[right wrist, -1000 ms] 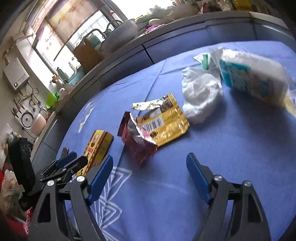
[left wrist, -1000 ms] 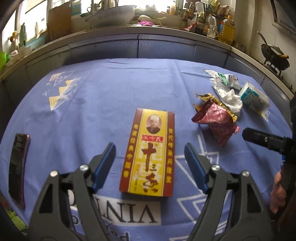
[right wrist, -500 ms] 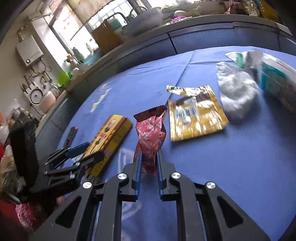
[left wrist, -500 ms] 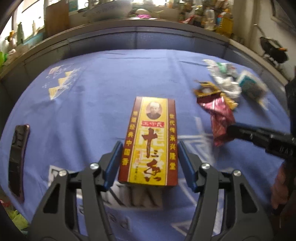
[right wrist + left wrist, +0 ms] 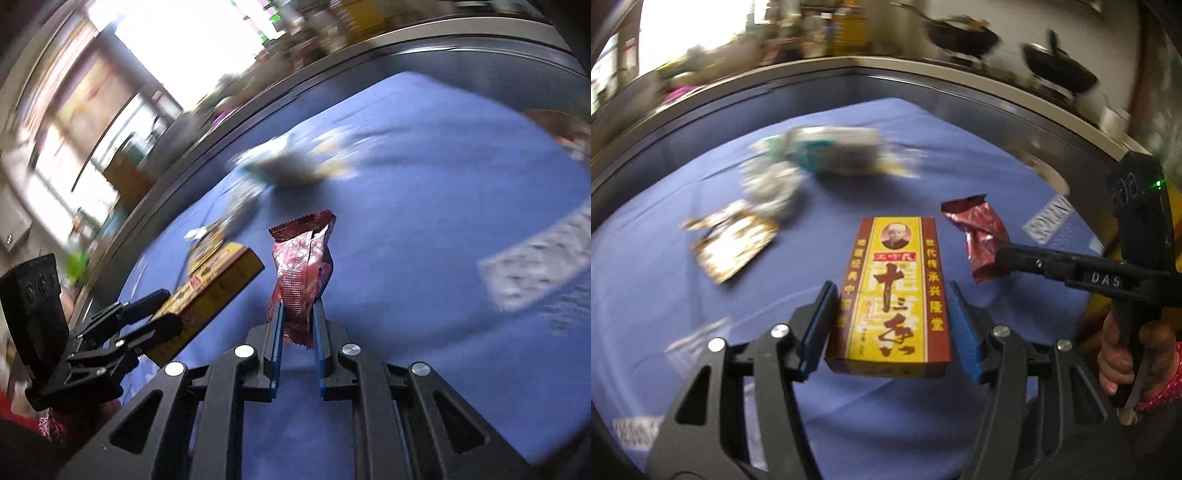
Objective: Collect trash
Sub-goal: 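Carry the box and red wrapper to the beige wastebasket and release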
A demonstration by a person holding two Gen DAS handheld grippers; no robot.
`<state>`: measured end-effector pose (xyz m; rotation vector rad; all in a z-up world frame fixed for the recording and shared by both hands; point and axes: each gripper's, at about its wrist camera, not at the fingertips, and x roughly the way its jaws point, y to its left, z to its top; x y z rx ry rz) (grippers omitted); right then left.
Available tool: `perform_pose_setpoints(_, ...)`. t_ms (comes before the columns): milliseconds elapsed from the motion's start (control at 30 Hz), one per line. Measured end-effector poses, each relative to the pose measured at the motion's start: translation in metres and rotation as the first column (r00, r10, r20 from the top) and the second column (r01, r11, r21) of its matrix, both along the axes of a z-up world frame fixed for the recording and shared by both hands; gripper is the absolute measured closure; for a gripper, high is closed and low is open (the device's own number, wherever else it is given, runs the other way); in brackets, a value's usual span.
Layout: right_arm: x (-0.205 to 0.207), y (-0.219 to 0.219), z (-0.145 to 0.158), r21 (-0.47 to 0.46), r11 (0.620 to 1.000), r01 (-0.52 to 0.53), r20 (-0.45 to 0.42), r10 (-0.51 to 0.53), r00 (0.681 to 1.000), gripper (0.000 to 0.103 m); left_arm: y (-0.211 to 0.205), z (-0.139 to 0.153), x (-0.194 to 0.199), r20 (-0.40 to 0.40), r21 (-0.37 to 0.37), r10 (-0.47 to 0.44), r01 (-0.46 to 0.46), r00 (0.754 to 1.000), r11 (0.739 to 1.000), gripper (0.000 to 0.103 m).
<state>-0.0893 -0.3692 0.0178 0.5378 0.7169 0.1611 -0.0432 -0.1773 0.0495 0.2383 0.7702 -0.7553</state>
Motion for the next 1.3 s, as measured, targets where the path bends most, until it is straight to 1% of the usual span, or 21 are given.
perform_pose_setpoints(133,-0.028,-0.059,0.001,0.007,0.991,0.130,0.032,-0.130,0.991,0.090,-0.066,0.006,0.004,0.000,0.023,-0.123,0.123,0.992,0.992,0.045)
perform_pose_setpoints(200,-0.032,-0.082,0.003,0.021,0.982,0.185,0.045,-0.186,0.982,0.090,-0.098,0.013,0.008,0.000,0.024,-0.179,0.179,0.984,0.984,0.045)
perform_pose_setpoints(267,-0.039,-0.111,0.004,0.038,0.967,0.251,0.054,-0.253,0.966,0.090,-0.142,0.022,0.013,0.011,0.026,-0.238,0.238,0.971,0.971,0.045)
perform_pose_setpoints(300,-0.041,-0.126,0.004,0.048,0.958,0.284,0.056,-0.286,0.957,0.090,-0.154,0.024,0.017,0.011,0.029,-0.253,0.252,0.967,0.967,0.045)
perform_pose_setpoints(467,-0.042,-0.192,0.007,0.101,0.902,0.419,0.048,-0.425,0.904,0.090,-0.257,0.038,0.034,-0.025,0.014,-0.349,0.349,0.937,0.937,0.045)
perform_pose_setpoints(500,-0.041,-0.205,0.008,0.109,0.890,0.443,0.048,-0.450,0.892,0.090,-0.276,0.038,0.038,-0.039,0.008,-0.361,0.362,0.932,0.932,0.045)
perform_pose_setpoints(567,-0.037,-0.230,0.010,0.094,0.869,0.485,0.046,-0.491,0.870,0.090,-0.311,0.034,0.044,-0.055,0.009,-0.373,0.374,0.926,0.928,0.045)
perform_pose_setpoints(700,-0.025,-0.267,0.007,0.047,0.833,0.551,0.026,-0.552,0.833,0.090,-0.362,0.025,0.055,-0.059,0.016,-0.370,0.371,0.927,0.928,0.045)
perform_pose_setpoints(767,-0.018,-0.278,0.001,0.026,0.826,0.564,0.003,-0.564,0.826,0.090,-0.384,0.017,0.060,-0.063,0.026,-0.367,0.370,0.928,0.929,0.045)
perform_pose_setpoints(800,-0.015,-0.284,-0.004,0.024,0.821,0.570,-0.009,-0.570,0.822,0.088,-0.392,0.013,0.063,-0.065,0.037,-0.358,0.361,0.931,0.932,0.045)
perform_pose_setpoints(833,-0.012,-0.289,-0.008,0.021,0.817,0.576,-0.016,-0.576,0.818,0.086,-0.401,0.007,0.066,-0.074,0.058,-0.345,0.350,0.936,0.935,0.037)
perform_pose_setpoints(867,-0.010,-0.295,-0.013,0.018,0.811,0.585,-0.027,-0.585,0.811,0.076,-0.408,0.003,0.068,-0.084,0.082,-0.331,0.338,0.940,0.938,0.026)
perform_pose_setpoints(900,-0.009,-0.301,-0.020,0.031,0.808,0.589,-0.046,-0.587,0.808,0.052,-0.412,-0.001,0.071,-0.087,0.100,-0.311,0.319,0.947,0.943,0.023)
perform_pose_setpoints(933,-0.008,-0.303,-0.025,0.053,0.803,0.593,-0.065,-0.590,0.805,0.043,-0.413,-0.003,0.073,-0.079,0.110,-0.284,0.292,0.955,0.950,0.022)
perform_pose_setpoints(967,-0.009,-0.309,-0.031,0.097,0.788,0.608,-0.079,-0.603,0.794,0.035,-0.411,-0.003,0.075,-0.072,0.115,-0.268,0.275,0.961,0.954,0.022)
perform_pose_setpoints(1000,-0.011,-0.310,-0.033,0.133,0.777,0.615,-0.072,-0.611,0.788,0.033,-0.409,-0.003,0.075,-0.071,0.118,-0.255,0.262,0.964,0.958,0.022)
perform_pose_setpoints(1033,-0.014,-0.309,-0.031,0.136,0.771,0.622,-0.064,-0.620,0.782,0.033,-0.403,0.000,0.076,-0.073,0.113,-0.240,0.247,0.968,0.962,0.022)
perform_pose_setpoints(1067,-0.015,-0.308,-0.027,0.127,0.770,0.625,-0.053,-0.624,0.780,0.033,-0.396,0.005,0.075,-0.070,0.091,-0.233,0.238,0.970,0.967,0.022)
perform_pose_setpoints(1200,-0.025,-0.294,-0.005,0.117,0.758,0.642,0.009,-0.647,0.762,0.033,-0.351,0.034,0.065,0.020,0.001,-0.199,0.199,0.980,0.980,0.022)
perform_pose_setpoints(1300,-0.032,-0.269,0.021,0.089,0.761,0.643,0.094,-0.649,0.755,0.033,-0.313,0.050,0.057,0.057,-0.052,-0.173,0.176,0.983,0.983,0.022)
